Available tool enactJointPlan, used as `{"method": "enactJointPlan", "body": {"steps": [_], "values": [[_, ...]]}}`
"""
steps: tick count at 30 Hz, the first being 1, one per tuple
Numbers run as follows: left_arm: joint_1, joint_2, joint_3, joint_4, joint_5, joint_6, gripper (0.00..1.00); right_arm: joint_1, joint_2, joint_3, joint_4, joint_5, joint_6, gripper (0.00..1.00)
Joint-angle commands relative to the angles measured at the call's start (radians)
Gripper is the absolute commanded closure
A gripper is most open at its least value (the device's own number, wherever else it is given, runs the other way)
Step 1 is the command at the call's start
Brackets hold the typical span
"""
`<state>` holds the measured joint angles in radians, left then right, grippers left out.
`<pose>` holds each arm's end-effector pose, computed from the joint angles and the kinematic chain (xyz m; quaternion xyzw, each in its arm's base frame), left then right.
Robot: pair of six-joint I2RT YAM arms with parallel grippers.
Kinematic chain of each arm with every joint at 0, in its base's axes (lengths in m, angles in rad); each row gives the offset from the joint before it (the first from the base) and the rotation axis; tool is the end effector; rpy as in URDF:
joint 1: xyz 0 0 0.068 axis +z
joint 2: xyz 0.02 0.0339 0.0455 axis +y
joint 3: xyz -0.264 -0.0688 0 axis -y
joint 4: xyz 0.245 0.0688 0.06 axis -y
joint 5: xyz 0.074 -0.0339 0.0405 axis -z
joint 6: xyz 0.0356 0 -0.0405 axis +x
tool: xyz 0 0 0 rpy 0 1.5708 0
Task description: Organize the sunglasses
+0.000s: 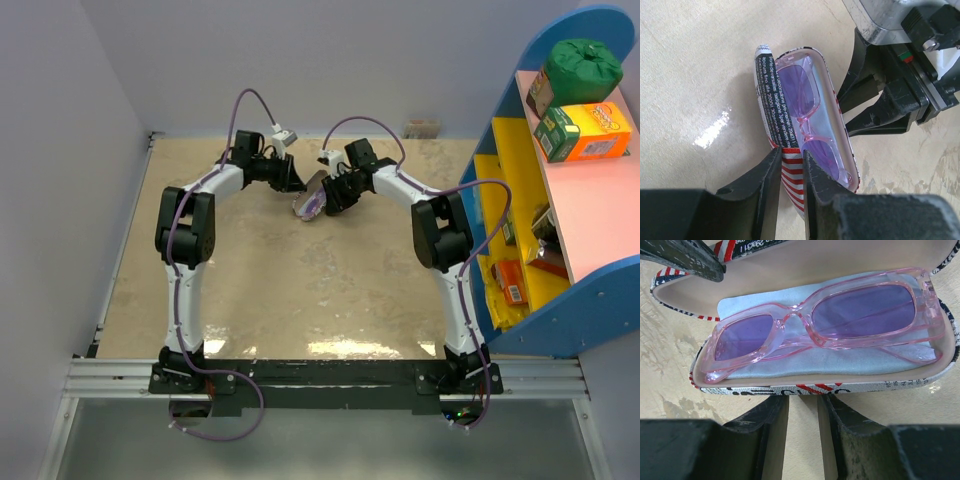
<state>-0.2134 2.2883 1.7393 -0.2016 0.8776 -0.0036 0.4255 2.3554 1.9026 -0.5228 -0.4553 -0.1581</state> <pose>0.4874 -0.1336 0.1698 0.2554 0.8079 -0.4264 0.3166 0.4603 0.2258 0.1593 -0.3313 0.8730 0.2519 0.2543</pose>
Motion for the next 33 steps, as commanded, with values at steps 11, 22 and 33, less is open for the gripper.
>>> {"method": "enactJointPlan", "body": {"steps": [11, 22, 33], "values": [[-0.124, -0.032, -0.026, -0.099, 0.127, -0.001, 0.88, 0.035, -0.004, 0.039, 0.075, 0.014, 0.000, 0.67], [-0.142, -0.049, -0.032, -0.110, 0.150, -0.001, 0.87, 0.036, -0.015, 0.032, 0.070, 0.017, -0.003, 0.67], [-0.110, -0.148, -0.014, -0.130, 0.092, 0.060, 0.32, 0.024, -0.272, -0.172, -0.006, 0.115, -0.153, 0.62]]}}
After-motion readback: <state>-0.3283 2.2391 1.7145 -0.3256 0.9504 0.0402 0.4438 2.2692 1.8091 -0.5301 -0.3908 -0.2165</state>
